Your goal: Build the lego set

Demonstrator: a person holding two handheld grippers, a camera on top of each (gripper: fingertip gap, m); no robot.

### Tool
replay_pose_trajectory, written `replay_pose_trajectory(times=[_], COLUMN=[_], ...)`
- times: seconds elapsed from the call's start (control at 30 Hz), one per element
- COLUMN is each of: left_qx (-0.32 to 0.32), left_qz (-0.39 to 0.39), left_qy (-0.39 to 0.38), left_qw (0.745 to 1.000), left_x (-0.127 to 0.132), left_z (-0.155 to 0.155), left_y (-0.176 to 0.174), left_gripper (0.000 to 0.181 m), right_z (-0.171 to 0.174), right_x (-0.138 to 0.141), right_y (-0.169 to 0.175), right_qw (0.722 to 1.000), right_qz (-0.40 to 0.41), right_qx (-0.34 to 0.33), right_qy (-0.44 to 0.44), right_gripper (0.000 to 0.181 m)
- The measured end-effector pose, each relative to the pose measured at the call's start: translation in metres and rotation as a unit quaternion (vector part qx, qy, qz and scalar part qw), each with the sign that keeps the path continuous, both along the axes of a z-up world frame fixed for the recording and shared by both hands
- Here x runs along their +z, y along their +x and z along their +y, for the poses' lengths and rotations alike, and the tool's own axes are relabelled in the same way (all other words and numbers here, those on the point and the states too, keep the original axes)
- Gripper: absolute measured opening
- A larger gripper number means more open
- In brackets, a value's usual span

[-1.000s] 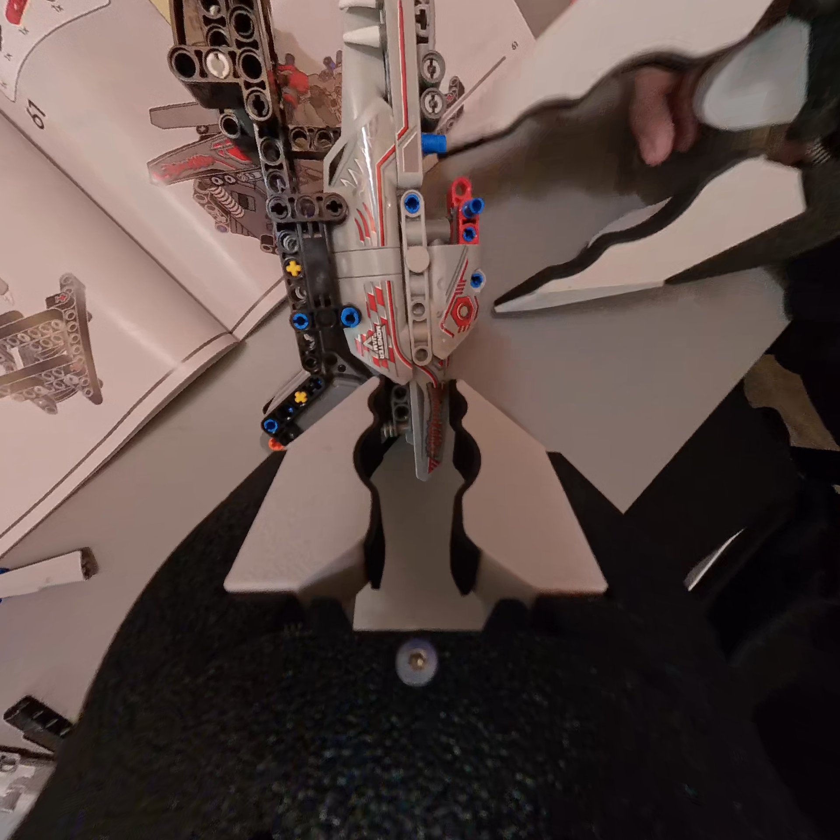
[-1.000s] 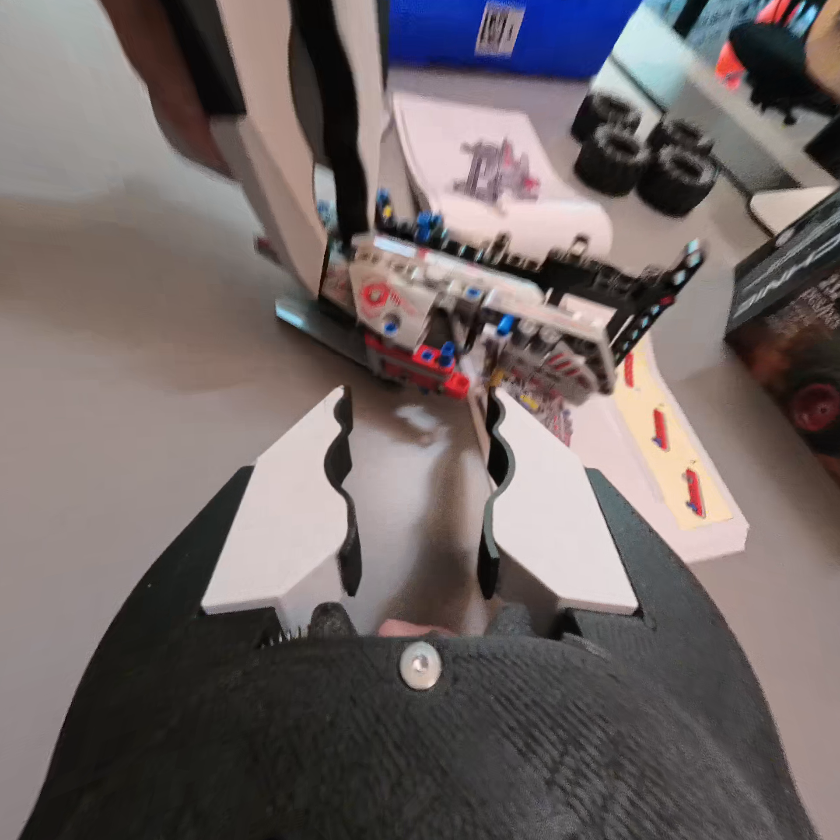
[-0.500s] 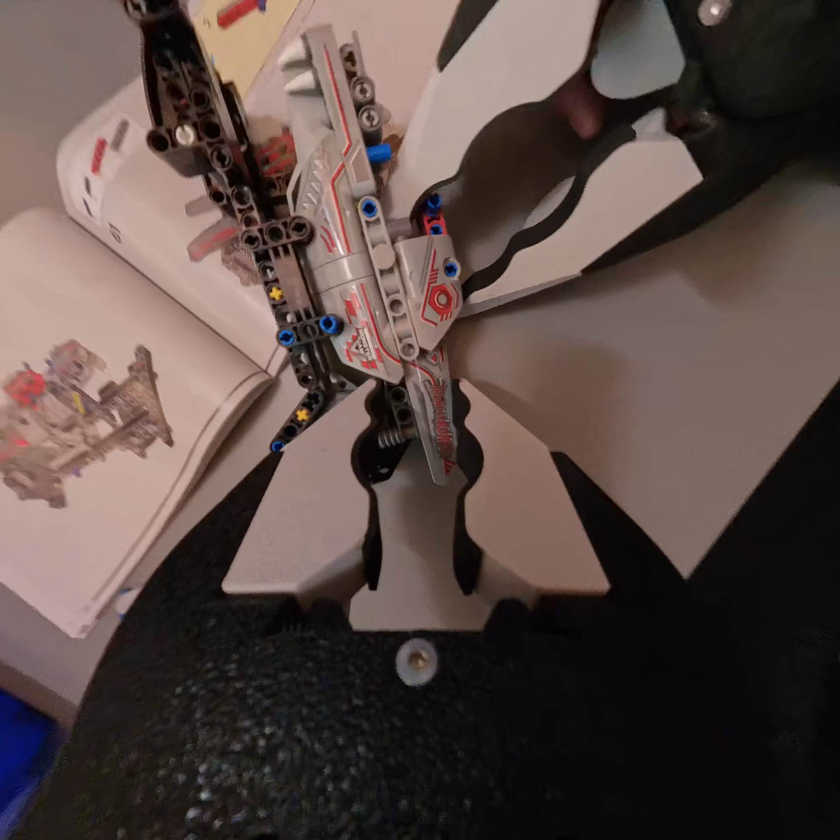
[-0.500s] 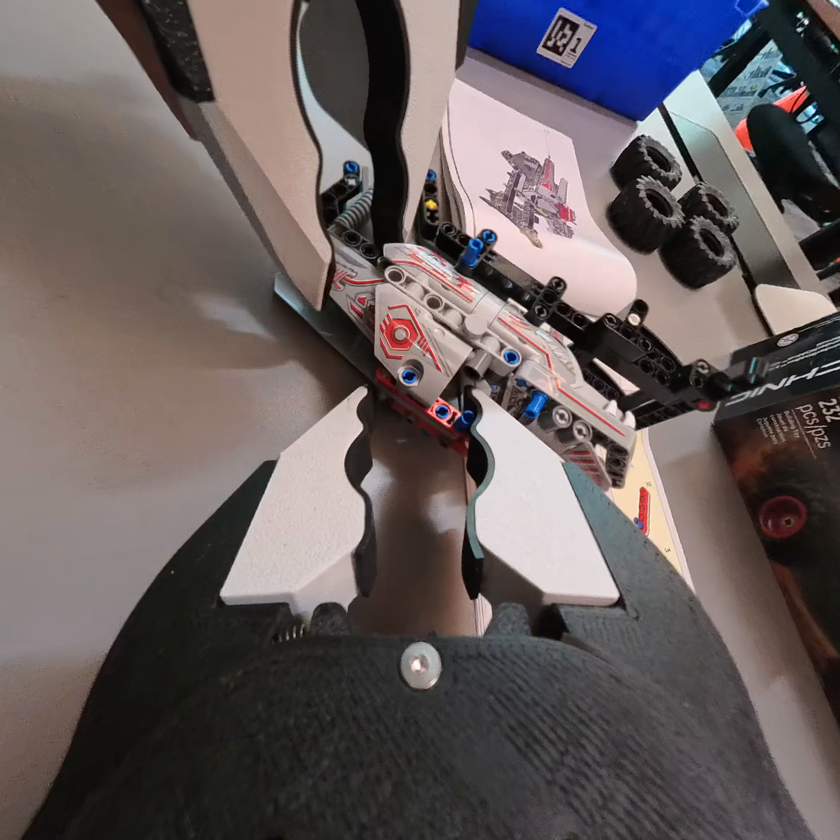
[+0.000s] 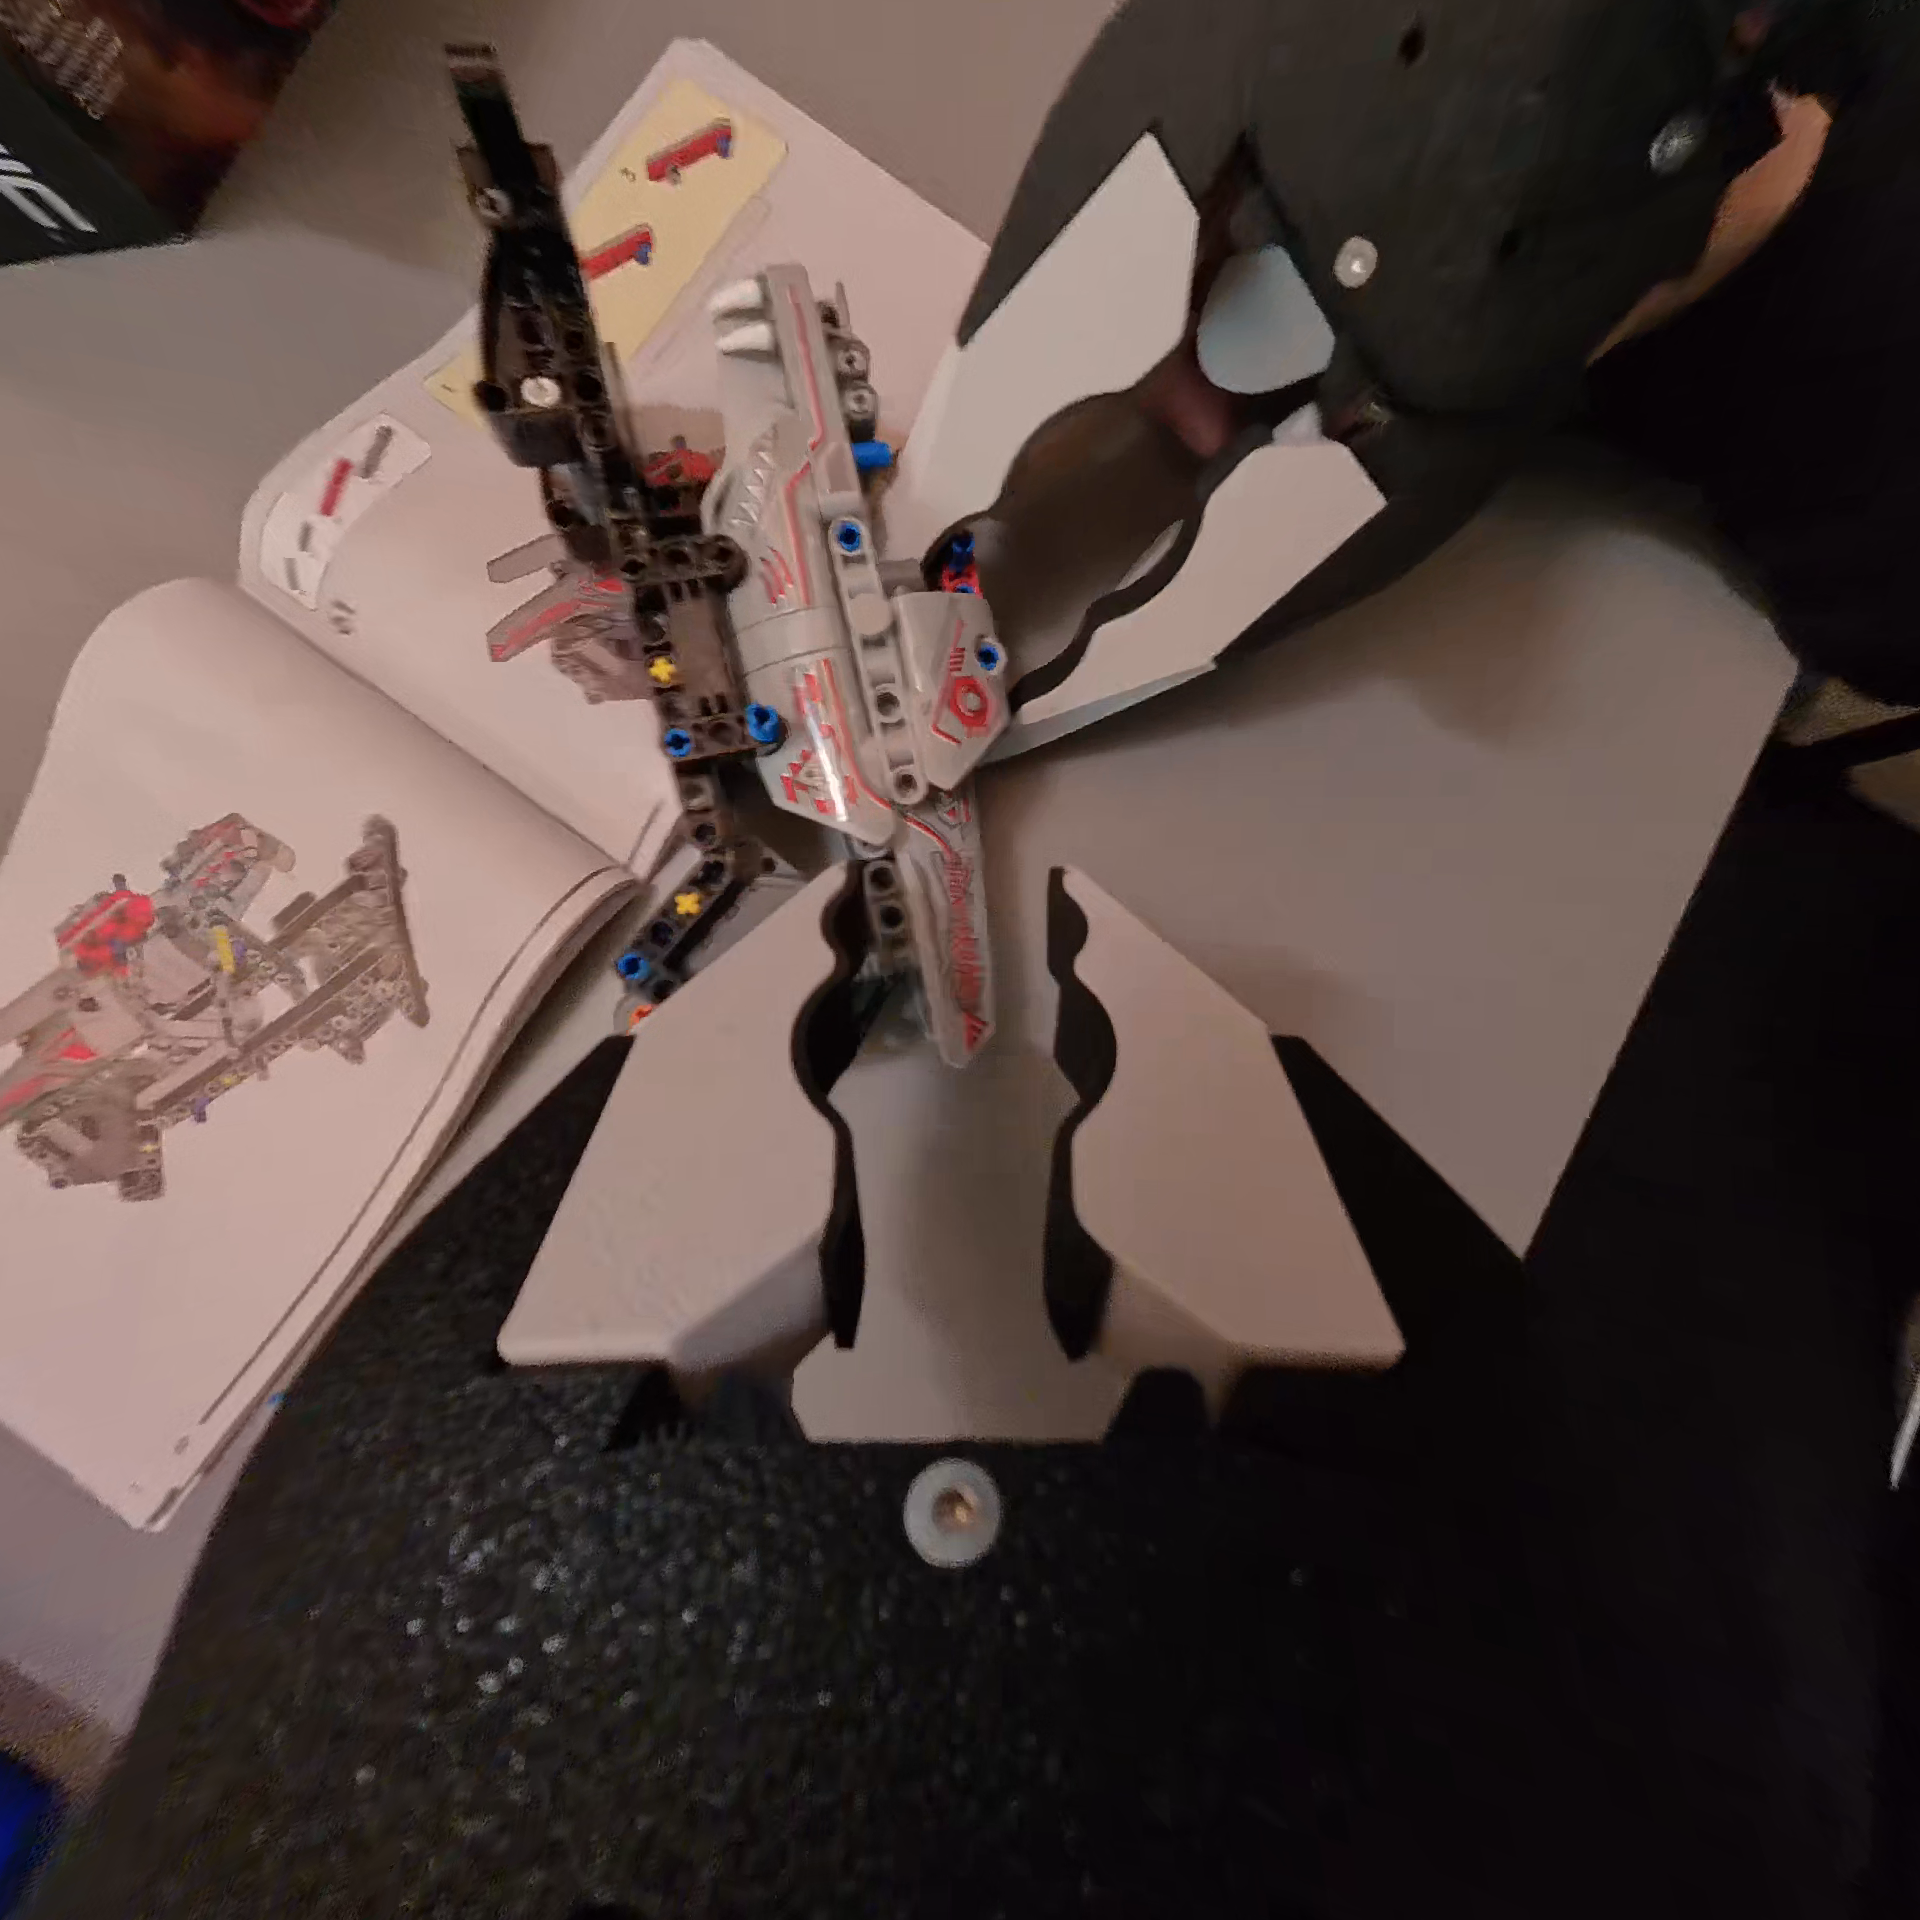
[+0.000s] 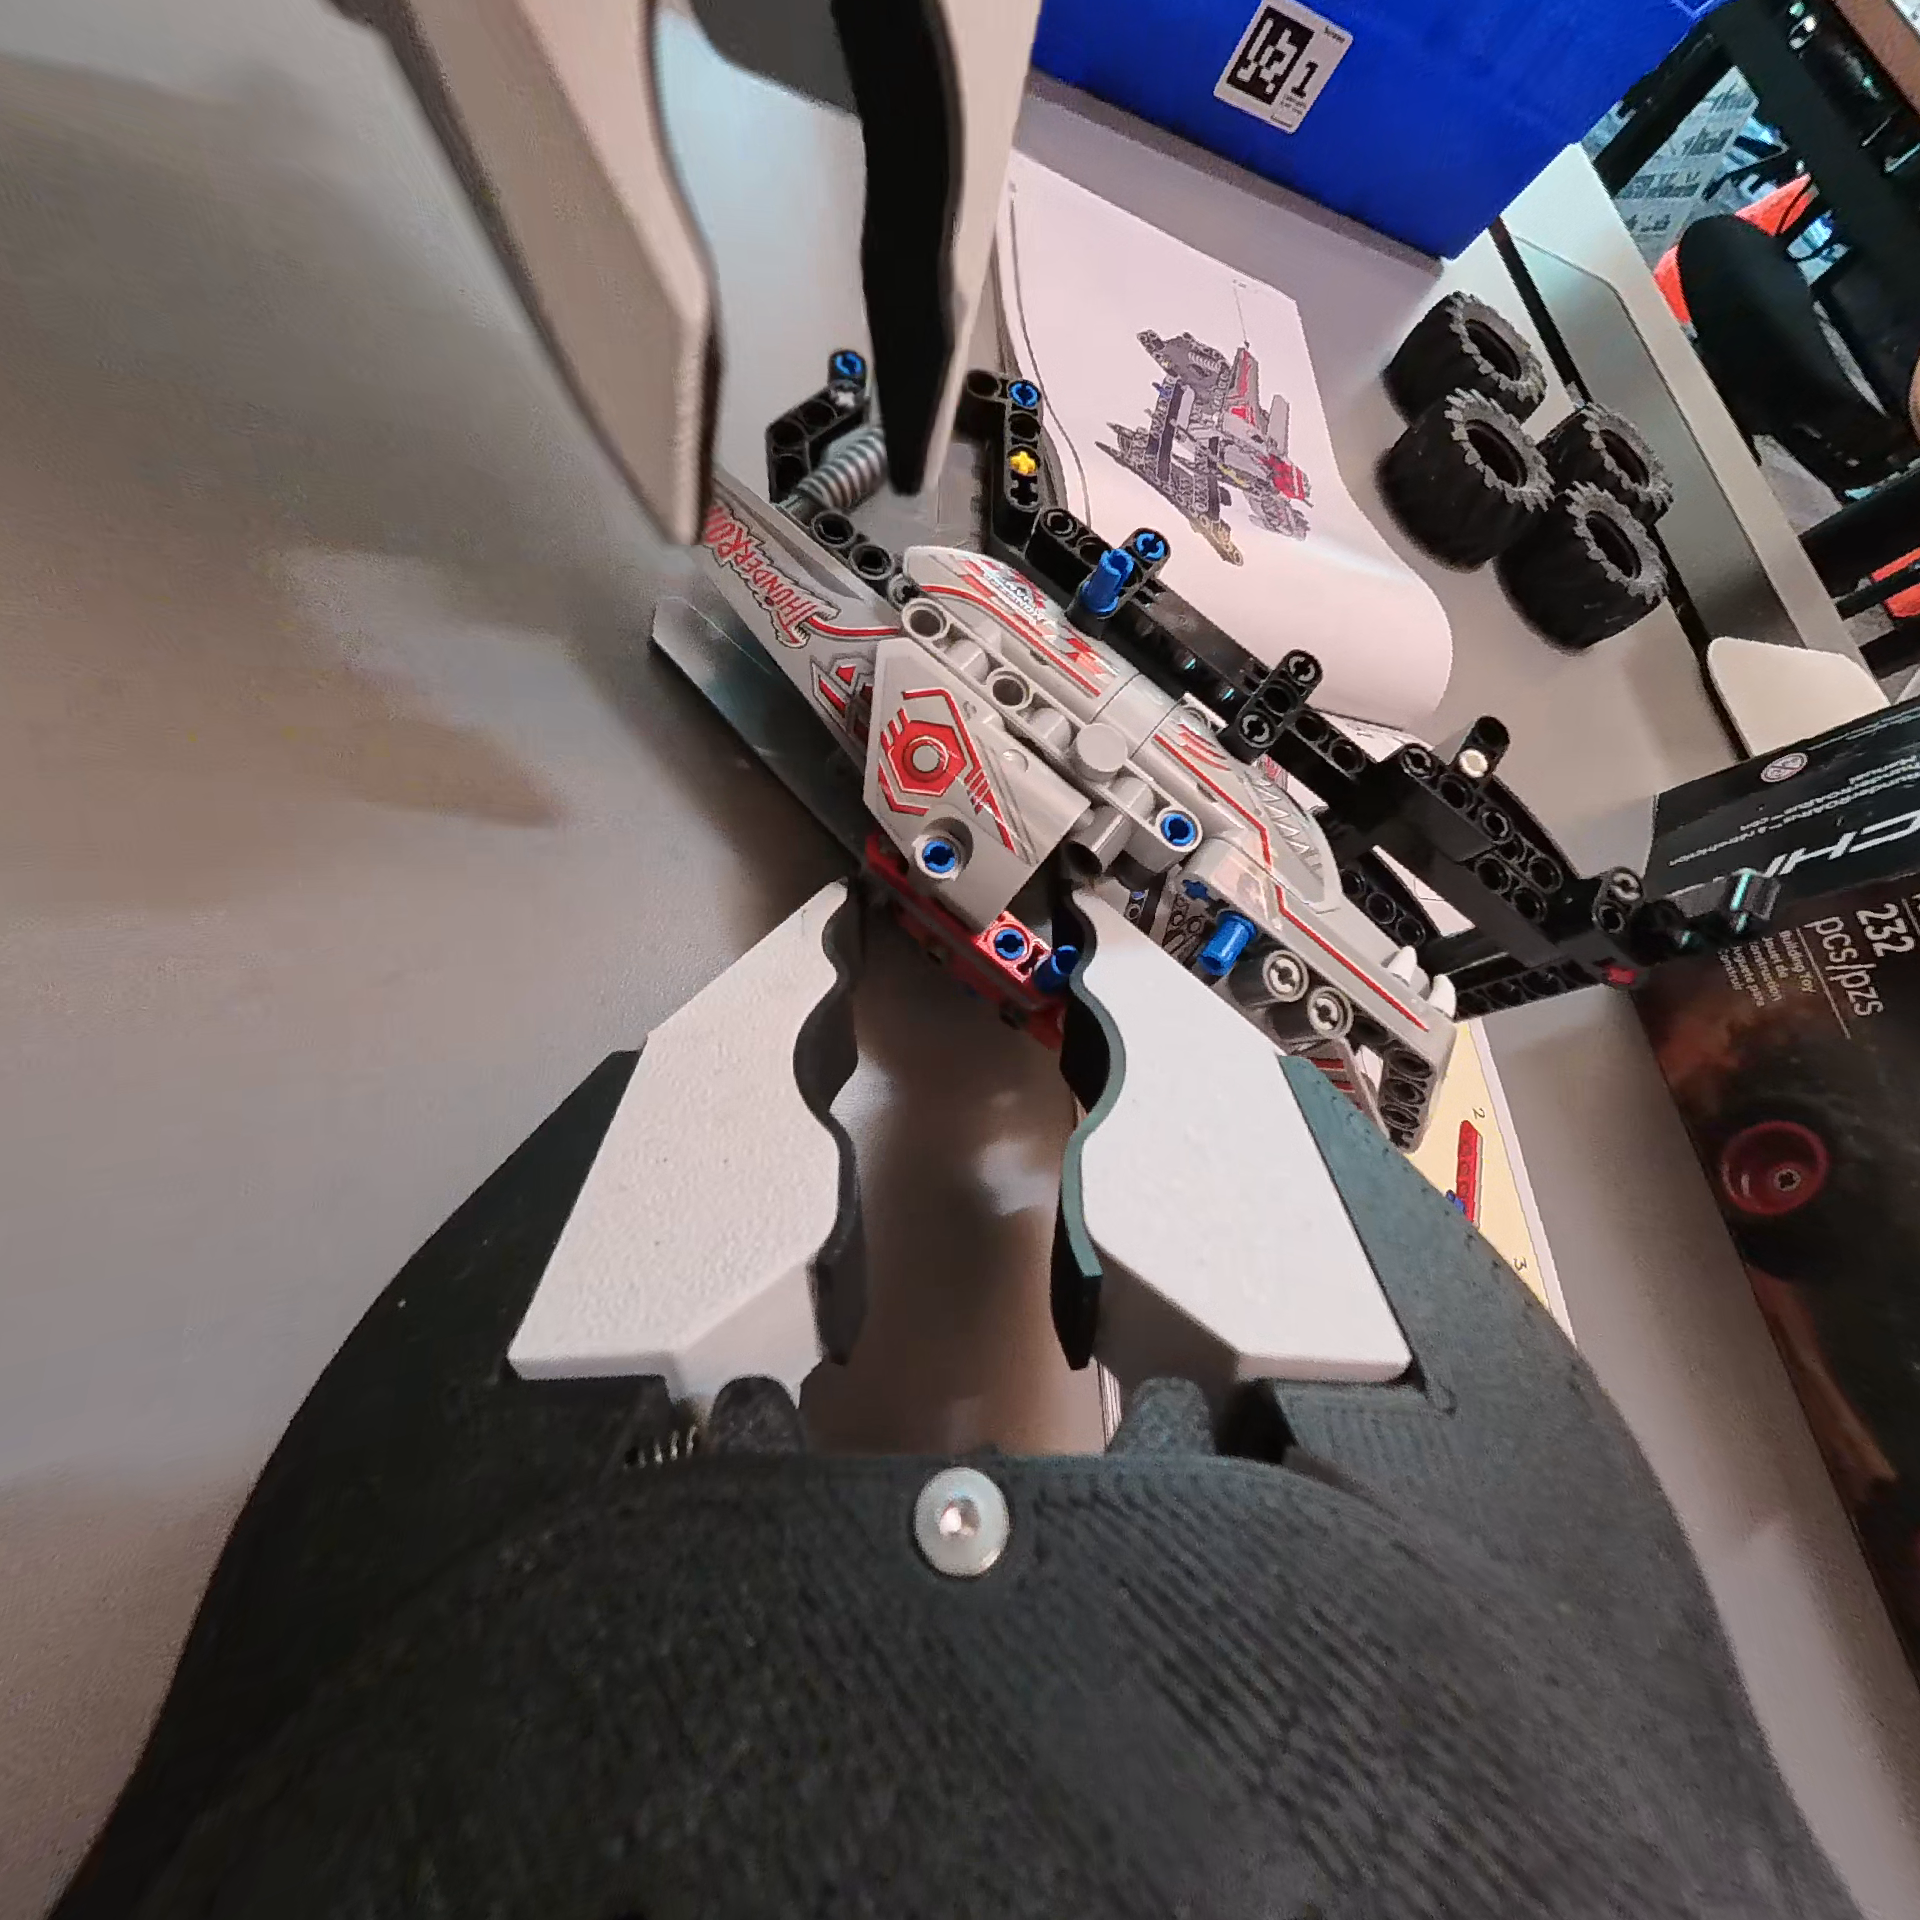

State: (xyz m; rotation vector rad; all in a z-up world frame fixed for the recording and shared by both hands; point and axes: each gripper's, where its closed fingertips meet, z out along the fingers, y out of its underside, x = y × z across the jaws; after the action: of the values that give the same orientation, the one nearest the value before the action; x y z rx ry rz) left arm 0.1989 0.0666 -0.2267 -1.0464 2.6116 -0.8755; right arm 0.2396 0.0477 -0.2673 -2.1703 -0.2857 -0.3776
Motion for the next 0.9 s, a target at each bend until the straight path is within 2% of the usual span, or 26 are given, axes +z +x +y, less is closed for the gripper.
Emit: replay_pose_trajectory(times=[0.1, 0.2, 0.3, 0.33, 0.43, 0.53, 0.63, 0.8, 0.9], left_qx=[-0.014, -0.016, 0.000, 0.010, 0.031, 0.013, -0.002, 0.023, 0.016], left_qz=[-0.018, 0.004, 0.067, 0.075, 0.057, 0.068, 0.066, 0.087, 0.093], left_qy=[0.048, 0.088, 0.081, 0.084, 0.125, 0.141, 0.161, 0.151, 0.154], left_qw=[0.999, 0.996, 0.994, 0.994, 0.990, 0.988, 0.985, 0.984, 0.984], left_x=[0.001, -0.004, -0.011, -0.011, -0.008, -0.012, -0.012, -0.006, -0.004], left_z=[0.011, 0.012, 0.005, 0.005, 0.016, 0.014, 0.014, 0.020, 0.021], left_y=[0.006, 0.009, 0.006, 0.008, 0.020, 0.017, 0.017, 0.019, 0.019], left_gripper=[0.014, 0.014, 0.017, 0.013, 0.009, 0.000, 0.000, 0.005, 0.005], right_z=[0.000, 0.000, 0.000, 0.000, 0.000, 0.000, -0.001, -0.001, -0.001], right_x=[0.000, 0.000, 0.000, 0.000, -0.001, -0.001, 0.000, 0.000, 0.000], right_y=[-0.001, -0.001, -0.001, -0.001, -0.001, -0.001, -0.002, -0.002, -0.003], right_qw=[1.000, 1.000, 1.000, 1.000, 1.000, 1.000, 1.000, 1.000, 1.000], right_qz=[0.002, 0.002, 0.003, 0.004, 0.005, 0.001, -0.001, -0.003, -0.003], right_qx=[0.002, 0.003, 0.004, 0.004, 0.004, 0.005, 0.005, 0.007, 0.009], right_qy=[-0.001, -0.001, -0.001, -0.002, -0.002, -0.002, -0.001, -0.001, -0.001], right_gripper=[0.034, 0.034, 0.034, 0.034, 0.033, 0.033, 0.033, 0.032, 0.032])
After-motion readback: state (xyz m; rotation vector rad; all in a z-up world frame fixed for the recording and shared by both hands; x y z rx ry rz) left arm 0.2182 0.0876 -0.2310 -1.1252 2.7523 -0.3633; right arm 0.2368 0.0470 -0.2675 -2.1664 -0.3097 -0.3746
